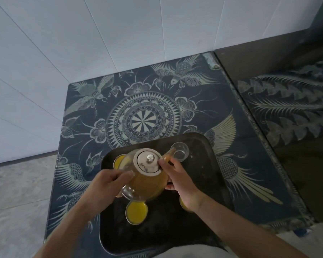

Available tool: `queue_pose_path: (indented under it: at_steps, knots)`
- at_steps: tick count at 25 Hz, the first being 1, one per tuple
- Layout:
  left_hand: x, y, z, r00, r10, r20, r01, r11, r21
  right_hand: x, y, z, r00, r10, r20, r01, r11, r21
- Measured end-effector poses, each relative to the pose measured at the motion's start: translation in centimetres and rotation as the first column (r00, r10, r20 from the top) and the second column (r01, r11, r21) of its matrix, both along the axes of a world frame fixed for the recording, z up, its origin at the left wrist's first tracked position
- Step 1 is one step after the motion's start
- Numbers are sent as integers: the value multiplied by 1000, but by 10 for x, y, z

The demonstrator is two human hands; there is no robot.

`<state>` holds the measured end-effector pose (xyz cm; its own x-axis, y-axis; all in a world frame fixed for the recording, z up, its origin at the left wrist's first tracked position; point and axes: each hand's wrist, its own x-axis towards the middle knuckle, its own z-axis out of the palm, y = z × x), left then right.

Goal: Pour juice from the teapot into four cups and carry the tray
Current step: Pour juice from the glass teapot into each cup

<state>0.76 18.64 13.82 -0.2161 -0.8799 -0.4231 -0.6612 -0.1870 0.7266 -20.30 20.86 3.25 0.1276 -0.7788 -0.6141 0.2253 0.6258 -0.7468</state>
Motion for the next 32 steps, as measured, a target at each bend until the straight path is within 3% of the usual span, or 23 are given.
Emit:
queue_pose_path:
  at_steps: [7,23,32]
  knots:
    - [-10,-23,-7,994,-20,107,17,999,32,1,-11,-11,997,-55,45,53,997,55]
    - [-32,-43,-16,984,-68,165,44,989,142,-7,-12,-18,985,-114,130,92,982,164]
    - [-33,-41,-12,975,-102,197,78,989,124,-5,-8,-19,981,-123,147,95,979,183]
